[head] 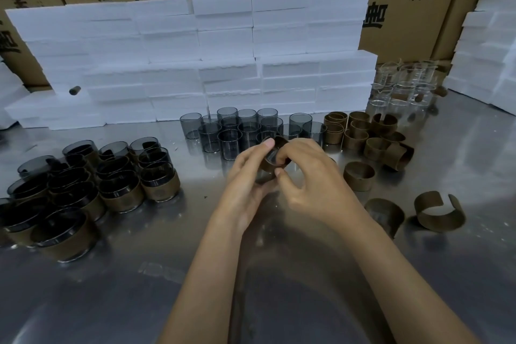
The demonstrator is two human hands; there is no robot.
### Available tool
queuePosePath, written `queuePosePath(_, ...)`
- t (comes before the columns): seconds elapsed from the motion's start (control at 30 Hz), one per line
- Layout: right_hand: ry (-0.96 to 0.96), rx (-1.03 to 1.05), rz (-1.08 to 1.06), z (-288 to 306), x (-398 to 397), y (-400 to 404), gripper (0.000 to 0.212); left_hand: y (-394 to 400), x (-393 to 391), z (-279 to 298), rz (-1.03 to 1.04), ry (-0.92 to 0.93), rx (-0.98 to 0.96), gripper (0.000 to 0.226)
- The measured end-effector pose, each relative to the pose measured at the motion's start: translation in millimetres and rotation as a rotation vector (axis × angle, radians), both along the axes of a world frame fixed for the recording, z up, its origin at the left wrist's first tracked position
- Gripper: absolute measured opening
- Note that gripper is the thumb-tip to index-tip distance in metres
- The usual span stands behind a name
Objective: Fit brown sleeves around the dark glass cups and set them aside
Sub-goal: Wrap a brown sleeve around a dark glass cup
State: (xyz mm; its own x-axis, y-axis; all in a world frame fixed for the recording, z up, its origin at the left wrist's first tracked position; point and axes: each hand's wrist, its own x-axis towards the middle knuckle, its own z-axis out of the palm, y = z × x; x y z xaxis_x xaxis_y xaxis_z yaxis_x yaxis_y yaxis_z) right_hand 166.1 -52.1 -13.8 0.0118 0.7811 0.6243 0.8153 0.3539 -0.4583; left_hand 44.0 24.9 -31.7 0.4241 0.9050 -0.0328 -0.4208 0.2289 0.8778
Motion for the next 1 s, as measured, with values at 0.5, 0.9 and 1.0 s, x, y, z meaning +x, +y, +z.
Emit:
queuePosePath(0.5, 1.01, -0.319, -0.021, 3.6, -4.0, 5.4, 0.049, -14.4, 15.8, -1.5, -0.033, 0.082, 0.078, 0.066)
queuePosePath(0.9, 0.905, -0.364, -0.013, -6.3, 0.9, 10.7, 0.053, -20.6, 14.7, 3.3, -0.002, 0.04, 0.026, 0.051)
queuePosePath(1.0, 0.959, -0.389, 0.017, -5.8, 1.0, 9.6, 0.054, -18.4, 14.6, 1.7, 0.005, 0.04, 0.022, 0.026)
